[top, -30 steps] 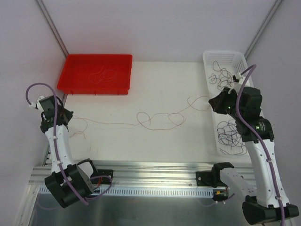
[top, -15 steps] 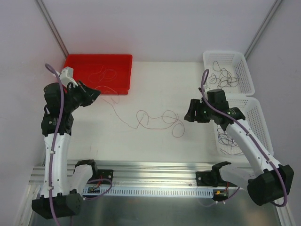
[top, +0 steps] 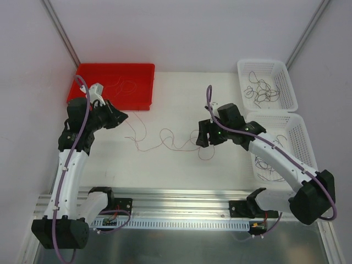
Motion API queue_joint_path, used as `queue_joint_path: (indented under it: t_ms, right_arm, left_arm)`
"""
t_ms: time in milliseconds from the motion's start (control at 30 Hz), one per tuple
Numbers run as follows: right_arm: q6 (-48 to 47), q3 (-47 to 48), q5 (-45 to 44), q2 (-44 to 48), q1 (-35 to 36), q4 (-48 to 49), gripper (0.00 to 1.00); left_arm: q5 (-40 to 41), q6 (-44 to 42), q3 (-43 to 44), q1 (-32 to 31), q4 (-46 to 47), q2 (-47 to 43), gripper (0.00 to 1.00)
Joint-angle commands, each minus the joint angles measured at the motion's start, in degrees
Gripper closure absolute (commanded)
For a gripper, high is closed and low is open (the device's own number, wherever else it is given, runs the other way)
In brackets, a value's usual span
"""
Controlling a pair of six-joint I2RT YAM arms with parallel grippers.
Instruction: Untangle the cables
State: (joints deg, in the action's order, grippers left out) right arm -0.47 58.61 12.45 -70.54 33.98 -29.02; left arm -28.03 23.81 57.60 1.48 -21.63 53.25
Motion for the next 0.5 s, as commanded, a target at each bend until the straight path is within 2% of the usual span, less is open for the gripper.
queue_joint_path:
  t_ms: [0, 67, 100, 133, 167, 200, 267, 300, 400, 467]
  right_arm:
    - [-0.3, 2.2, 0.1, -1.3, 1.6, 2.0, 0.30]
    - [-0.3, 2.0, -0.1, -1.9, 2.2, 1.7, 0.30]
    - [-0.3, 1.9, -0.2, -2.1, 2.4, 1.6, 0.30]
    - [-0.3, 1.9, -0.3, -2.2, 2.5, 1.4, 0.30]
    - [-0.2, 1.7, -0.7, -2.2, 2.6, 1.1, 0.30]
    - [-0.2, 1.2, -0.9, -2.1, 2.6, 0.8, 0.30]
    - [-0.1, 0.6, -2.3, -0.8, 2.6, 0.3, 0.30]
    - [0.0, -0.1, -2.9, -0.3, 2.6, 0.1, 0.30]
    - [0.2, -0.9, -5.8, 1.9, 2.6, -1.0, 0.30]
    - [0.2, -1.1, -7.7, 3.7, 2.6, -1.7, 0.30]
  left_arm:
    - [6.1, -3.9, -5.5, -0.4, -0.7, 0.1, 1.00]
    - [7.8, -4.8, -9.1, -0.4, -1.0, 0.4, 0.98]
    - [8.8, -5.0, -10.0, -0.4, -1.4, 0.5, 0.94]
    - [11.2, -5.3, -11.3, -0.4, -2.5, 0.4, 0.85]
    - [12.3, -5.2, -11.6, -0.4, -3.2, 0.4, 0.64]
    - [12.8, -5.2, -11.7, -0.4, -3.8, 0.2, 0.50]
    - [12.2, -4.8, -11.7, -0.6, -4.8, -0.9, 0.33]
    - [11.6, -3.7, -11.4, -1.2, -5.1, -1.7, 0.20]
    - [10.5, 1.8, -8.4, -5.1, -6.0, -2.7, 0.08]
    - [14.1, 5.7, -7.5, -11.8, -6.1, -3.0, 0.04]
